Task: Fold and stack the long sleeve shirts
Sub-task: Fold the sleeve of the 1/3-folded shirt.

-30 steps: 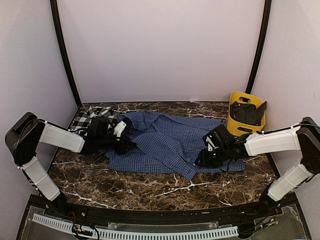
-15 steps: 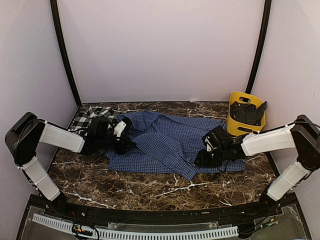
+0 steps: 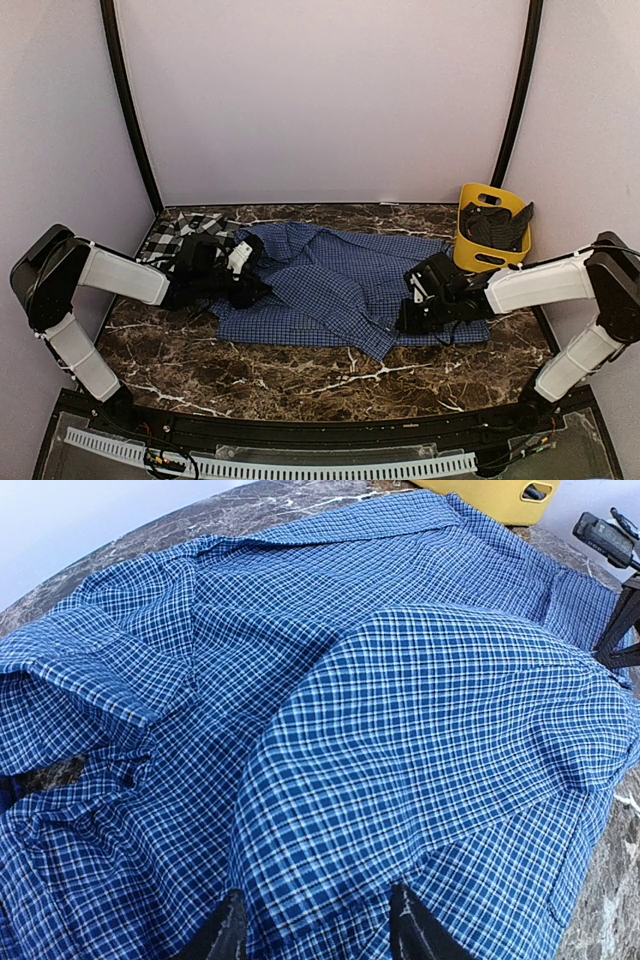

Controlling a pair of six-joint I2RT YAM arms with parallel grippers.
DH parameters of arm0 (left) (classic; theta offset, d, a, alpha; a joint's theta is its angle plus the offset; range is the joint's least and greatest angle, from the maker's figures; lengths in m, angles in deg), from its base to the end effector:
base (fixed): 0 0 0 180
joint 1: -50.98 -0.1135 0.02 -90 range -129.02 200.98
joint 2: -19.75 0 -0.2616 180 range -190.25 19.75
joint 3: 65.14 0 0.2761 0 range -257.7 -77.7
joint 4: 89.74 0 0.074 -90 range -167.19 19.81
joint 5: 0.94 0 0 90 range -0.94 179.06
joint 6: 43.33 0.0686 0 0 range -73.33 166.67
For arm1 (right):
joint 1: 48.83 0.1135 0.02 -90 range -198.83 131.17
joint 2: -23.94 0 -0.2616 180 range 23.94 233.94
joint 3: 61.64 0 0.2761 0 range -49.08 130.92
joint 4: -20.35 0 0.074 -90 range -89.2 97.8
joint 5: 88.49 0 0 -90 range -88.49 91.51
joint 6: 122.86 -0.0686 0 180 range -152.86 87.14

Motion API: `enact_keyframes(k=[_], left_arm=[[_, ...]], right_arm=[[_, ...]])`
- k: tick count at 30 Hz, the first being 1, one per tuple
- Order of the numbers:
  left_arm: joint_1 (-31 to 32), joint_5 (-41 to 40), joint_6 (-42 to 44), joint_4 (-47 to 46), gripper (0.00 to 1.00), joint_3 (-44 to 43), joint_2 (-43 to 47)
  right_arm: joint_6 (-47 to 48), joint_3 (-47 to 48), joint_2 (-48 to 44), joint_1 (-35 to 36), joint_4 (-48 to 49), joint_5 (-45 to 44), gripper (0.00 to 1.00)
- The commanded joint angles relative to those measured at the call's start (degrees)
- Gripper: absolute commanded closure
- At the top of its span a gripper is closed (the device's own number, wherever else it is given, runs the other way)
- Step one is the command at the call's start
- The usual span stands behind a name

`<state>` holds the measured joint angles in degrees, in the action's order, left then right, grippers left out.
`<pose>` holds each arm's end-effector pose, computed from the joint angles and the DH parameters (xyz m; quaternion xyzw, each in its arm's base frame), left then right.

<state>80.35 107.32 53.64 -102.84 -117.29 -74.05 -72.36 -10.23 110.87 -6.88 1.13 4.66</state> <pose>0.3083 -0.1982 0.1245 0.3417 0.7811 -0.2318 0.4683 0.2302 0.2120 0.0980 -0.0287 0.9523 0.2174 0.2124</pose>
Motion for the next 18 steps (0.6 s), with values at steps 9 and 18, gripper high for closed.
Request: enact_keyframes(k=[9, 18], left_arm=[[-0.4, -1.2, 0.3, -0.9, 0.54, 2.0, 1.9], [-0.4, 3.5, 2.3, -0.3, 0.53, 2.5, 2.6]], right_arm=[[8.3, 10.4, -9.3, -2.5, -15.7, -8.6, 1.0], [14.3, 14.6, -9.3, -7.8, -25.2, -9.6, 1.0]])
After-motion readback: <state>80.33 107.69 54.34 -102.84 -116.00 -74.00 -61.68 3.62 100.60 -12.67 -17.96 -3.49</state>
